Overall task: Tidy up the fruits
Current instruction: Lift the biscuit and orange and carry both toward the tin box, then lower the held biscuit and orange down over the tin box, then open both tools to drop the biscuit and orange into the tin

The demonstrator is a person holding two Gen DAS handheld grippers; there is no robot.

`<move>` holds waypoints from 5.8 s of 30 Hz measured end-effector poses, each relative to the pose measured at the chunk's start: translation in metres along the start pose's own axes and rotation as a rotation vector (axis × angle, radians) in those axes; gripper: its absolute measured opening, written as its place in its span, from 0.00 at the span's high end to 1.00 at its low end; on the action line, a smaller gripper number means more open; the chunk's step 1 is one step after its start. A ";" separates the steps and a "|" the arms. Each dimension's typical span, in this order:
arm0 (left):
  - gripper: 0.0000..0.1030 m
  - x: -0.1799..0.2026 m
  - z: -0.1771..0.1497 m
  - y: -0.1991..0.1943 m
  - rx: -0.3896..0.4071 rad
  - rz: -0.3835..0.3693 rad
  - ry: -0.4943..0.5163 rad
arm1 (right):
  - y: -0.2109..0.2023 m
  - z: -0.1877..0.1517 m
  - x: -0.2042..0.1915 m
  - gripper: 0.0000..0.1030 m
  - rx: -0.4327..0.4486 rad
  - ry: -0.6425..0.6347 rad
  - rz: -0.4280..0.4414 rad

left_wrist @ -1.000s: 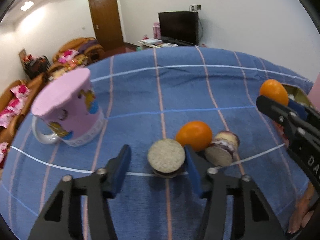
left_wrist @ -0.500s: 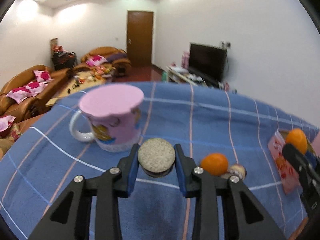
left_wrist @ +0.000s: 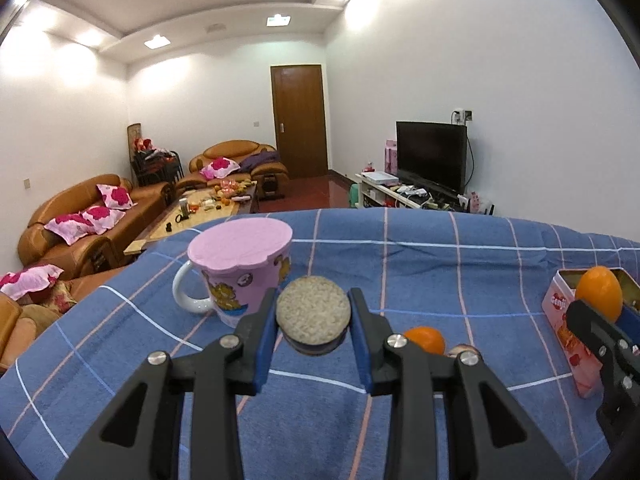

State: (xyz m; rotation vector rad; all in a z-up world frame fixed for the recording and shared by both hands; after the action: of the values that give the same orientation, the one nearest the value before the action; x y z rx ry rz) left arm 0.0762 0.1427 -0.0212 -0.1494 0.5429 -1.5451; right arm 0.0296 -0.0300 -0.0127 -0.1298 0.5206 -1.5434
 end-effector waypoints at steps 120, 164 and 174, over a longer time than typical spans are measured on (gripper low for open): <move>0.65 0.309 0.064 0.008 -0.120 -0.329 0.183 | 0.015 0.051 0.239 0.63 -0.098 0.078 -0.233; 0.00 0.283 0.069 -0.023 0.030 -0.263 0.135 | -0.017 0.065 0.255 0.36 0.047 0.207 -0.185; 0.00 0.263 0.070 -0.031 0.091 -0.157 0.142 | -0.048 0.071 0.249 0.10 0.243 0.133 -0.281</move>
State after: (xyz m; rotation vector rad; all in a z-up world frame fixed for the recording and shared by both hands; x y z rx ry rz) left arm 0.0605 -0.1305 -0.0089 -0.0124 0.5821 -1.7392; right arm 0.0002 -0.2911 0.0099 0.0918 0.4270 -1.8865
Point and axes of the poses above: each gripper's, at about its wrist camera, not at the fingertips, and y roughly the way its jaws point, x to its right, z to its top, the point moved 6 cm from there along y, roughly the way its jaws point, and after that the axes turned 12 degrees about y, right-handed, at the moved point
